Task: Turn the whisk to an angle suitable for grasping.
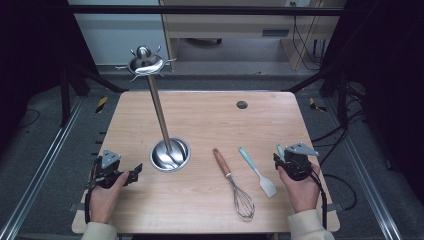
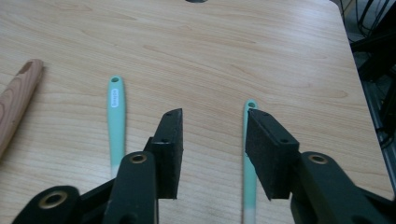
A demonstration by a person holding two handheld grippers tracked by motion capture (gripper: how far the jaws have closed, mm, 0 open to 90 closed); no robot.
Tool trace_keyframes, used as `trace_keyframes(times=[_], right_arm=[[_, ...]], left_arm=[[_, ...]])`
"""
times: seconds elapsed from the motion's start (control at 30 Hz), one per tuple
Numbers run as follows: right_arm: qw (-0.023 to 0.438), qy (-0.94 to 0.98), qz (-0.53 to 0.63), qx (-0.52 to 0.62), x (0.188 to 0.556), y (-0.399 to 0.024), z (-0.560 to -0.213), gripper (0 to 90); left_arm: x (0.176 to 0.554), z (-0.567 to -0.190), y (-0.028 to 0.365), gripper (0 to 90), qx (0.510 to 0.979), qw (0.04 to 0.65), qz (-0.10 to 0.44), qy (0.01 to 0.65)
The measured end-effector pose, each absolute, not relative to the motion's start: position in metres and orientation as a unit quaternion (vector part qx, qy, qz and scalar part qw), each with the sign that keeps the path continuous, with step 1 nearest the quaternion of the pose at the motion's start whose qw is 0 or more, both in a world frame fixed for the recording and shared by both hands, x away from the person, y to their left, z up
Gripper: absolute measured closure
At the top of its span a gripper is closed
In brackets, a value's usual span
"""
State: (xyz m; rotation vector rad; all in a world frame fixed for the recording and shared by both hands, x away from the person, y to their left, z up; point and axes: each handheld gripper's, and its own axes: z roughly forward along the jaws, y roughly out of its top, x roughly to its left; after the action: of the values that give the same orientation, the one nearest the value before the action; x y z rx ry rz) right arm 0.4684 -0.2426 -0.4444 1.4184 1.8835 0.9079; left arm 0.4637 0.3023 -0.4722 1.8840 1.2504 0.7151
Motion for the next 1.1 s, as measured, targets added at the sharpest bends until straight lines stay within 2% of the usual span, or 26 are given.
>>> trace_keyframes(times=[0.23,0.43,0.57,0.83,1.1], right_arm=[[0.3,0.723,0.353,0.513,0.467,-0.231,-0.434,70.9],[0.283,0.754,0.354,0.476,0.473,-0.202,-0.417,83.7],[0.265,0.774,0.343,0.462,0.482,-0.181,-0.409,89.3],[0.225,0.809,0.31,0.446,0.501,-0.14,-0.407,90.0],[0.166,0.838,0.271,0.444,0.523,-0.105,-0.433,90.0]], left_arm=[[0.462,-0.473,0.299,6.4,0.741,0.369,0.28,0.486],[0.462,-0.474,0.3,6.2,0.741,0.367,0.281,0.488],[0.461,-0.473,0.3,6.2,0.74,0.367,0.282,0.488],[0.462,-0.473,0.3,6.2,0.744,0.362,0.28,0.486],[0.463,-0.473,0.3,6.2,0.744,0.363,0.279,0.487]])
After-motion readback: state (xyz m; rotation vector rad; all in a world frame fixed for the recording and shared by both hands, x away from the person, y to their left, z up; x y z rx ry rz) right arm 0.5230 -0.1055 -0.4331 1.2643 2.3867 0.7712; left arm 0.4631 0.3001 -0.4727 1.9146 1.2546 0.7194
